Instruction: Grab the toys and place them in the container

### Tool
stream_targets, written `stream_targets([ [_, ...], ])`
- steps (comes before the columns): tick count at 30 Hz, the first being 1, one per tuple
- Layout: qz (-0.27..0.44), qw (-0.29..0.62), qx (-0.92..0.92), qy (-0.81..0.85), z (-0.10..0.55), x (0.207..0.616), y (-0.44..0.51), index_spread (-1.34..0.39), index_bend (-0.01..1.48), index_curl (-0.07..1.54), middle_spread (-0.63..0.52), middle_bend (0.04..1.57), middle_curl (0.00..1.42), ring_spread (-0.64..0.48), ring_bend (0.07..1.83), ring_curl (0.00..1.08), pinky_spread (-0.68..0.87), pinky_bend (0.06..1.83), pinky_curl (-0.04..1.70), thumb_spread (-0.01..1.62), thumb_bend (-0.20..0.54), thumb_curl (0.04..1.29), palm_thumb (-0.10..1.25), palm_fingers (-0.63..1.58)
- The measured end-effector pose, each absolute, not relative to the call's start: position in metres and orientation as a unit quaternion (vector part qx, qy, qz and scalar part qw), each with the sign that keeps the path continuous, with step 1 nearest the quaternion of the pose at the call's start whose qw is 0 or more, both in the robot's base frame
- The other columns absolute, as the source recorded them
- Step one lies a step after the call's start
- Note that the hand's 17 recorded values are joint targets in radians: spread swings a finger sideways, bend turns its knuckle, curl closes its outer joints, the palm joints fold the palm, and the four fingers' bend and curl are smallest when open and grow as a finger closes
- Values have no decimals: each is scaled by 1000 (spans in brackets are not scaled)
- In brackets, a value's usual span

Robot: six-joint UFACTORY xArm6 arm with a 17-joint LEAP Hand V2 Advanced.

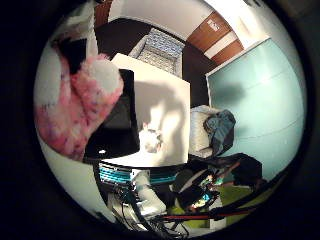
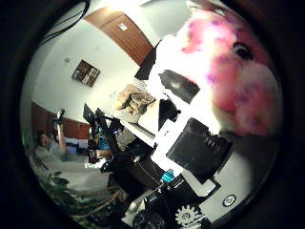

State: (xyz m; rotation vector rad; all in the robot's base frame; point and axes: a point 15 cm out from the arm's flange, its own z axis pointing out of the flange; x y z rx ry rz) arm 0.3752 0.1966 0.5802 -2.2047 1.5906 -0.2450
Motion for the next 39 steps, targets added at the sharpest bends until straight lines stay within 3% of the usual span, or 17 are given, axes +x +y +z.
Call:
stream_targets([
  [1,-83,204,-792,569,578,375,199,-477,229,758,-193,675,715,-237,1033,643,-353,896,858,1214,-26,498,638,273],
  [4,-77,196,-798,565,568,378,202,-513,226,635,-107,452,579,-65,803,516,-30,797,799,1223,-25,448,599,56],
  [7,-74,185,-807,556,558,379,202,-514,190,521,-36,332,472,109,622,399,298,736,703,1222,-23,401,561,35],
  [11,-69,176,-816,546,548,377,203,-491,166,420,0,257,404,187,518,330,469,695,610,1210,-21,370,543,22],
  [22,-74,167,-810,558,544,384,178,-471,163,300,12,198,344,210,413,263,521,607,450,1195,-19,329,532,88],
  [30,-79,133,-775,612,526,387,89,-393,149,271,38,251,347,214,384,247,512,560,375,1190,-19,322,530,156],
  [39,-48,66,-710,699,461,344,-45,-305,152,254,70,280,340,215,394,248,502,551,332,1189,-19,309,501,165],
])
